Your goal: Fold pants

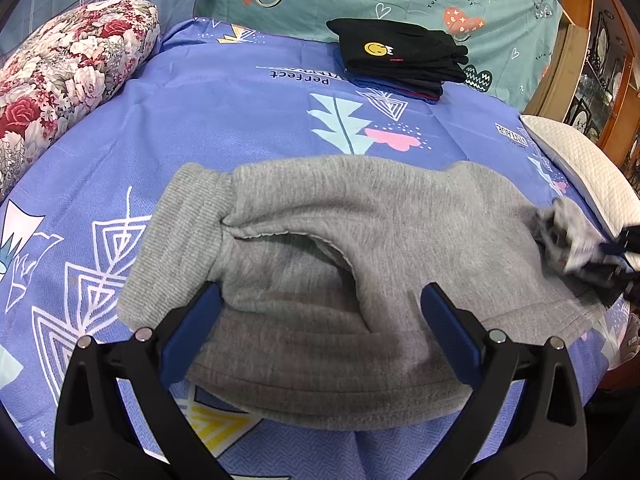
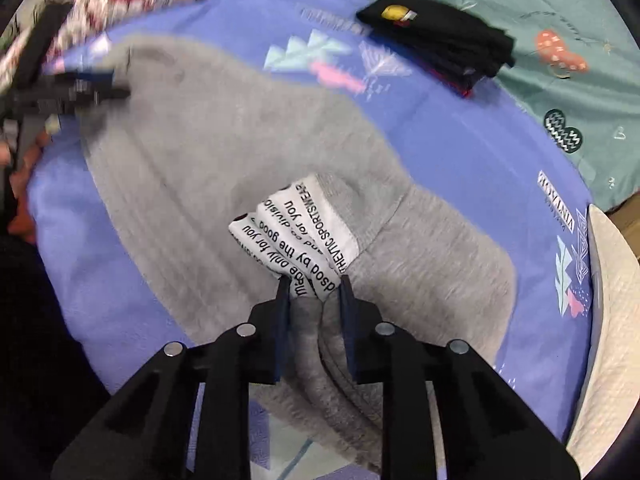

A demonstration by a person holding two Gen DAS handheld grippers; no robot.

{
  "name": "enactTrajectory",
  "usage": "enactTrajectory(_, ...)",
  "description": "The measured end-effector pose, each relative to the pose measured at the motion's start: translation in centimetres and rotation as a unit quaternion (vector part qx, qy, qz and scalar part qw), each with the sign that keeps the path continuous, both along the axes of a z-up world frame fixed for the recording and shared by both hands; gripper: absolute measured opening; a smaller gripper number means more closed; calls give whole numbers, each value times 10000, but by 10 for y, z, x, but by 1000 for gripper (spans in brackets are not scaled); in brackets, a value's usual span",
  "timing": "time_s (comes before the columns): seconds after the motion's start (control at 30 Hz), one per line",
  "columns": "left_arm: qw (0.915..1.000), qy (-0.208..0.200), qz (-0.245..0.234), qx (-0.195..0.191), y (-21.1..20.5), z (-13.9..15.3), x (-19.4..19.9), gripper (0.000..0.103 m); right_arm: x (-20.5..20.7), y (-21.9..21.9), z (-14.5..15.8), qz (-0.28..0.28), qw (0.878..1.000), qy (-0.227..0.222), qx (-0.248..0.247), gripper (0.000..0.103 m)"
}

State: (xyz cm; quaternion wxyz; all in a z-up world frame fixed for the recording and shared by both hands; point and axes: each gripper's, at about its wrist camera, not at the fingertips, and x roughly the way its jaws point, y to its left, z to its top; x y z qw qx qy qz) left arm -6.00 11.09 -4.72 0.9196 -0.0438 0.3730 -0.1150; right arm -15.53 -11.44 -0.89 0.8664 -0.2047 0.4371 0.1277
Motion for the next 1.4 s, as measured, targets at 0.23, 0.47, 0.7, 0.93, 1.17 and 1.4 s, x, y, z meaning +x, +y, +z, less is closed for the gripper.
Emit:
enactTrajectory(0.23, 10000, -2, 8, -18, 1, 0, -1, 101, 15, 1, 67, 109, 9919, -583, 1126, 23)
enactTrajectory(0.47, 9996, 11, 16, -267, 9, 11, -15, 101, 20, 58, -30, 701, 9965, 205, 402, 42)
enactTrajectory(0.7, 9868, 753, 431, -1367, 66, 27, -35, 101, -2, 21, 46, 519, 9847, -476, 1591, 50)
enactTrajectory(0.93, 9561, 1443, 1011, -2339, 103, -5, -27, 101, 35, -32, -41, -788, 9835, 845, 1390, 80)
enactTrajectory(1.17, 9395, 1663, 1151, -2764, 88, -11, 14, 101, 25, -70, -14, -808, 9434, 89, 3216, 86)
enactTrajectory(1.4, 9210, 1820, 1327, -3177, 85, -15, 30, 101, 22, -113, -20, -604, 8900, -342, 4506, 102)
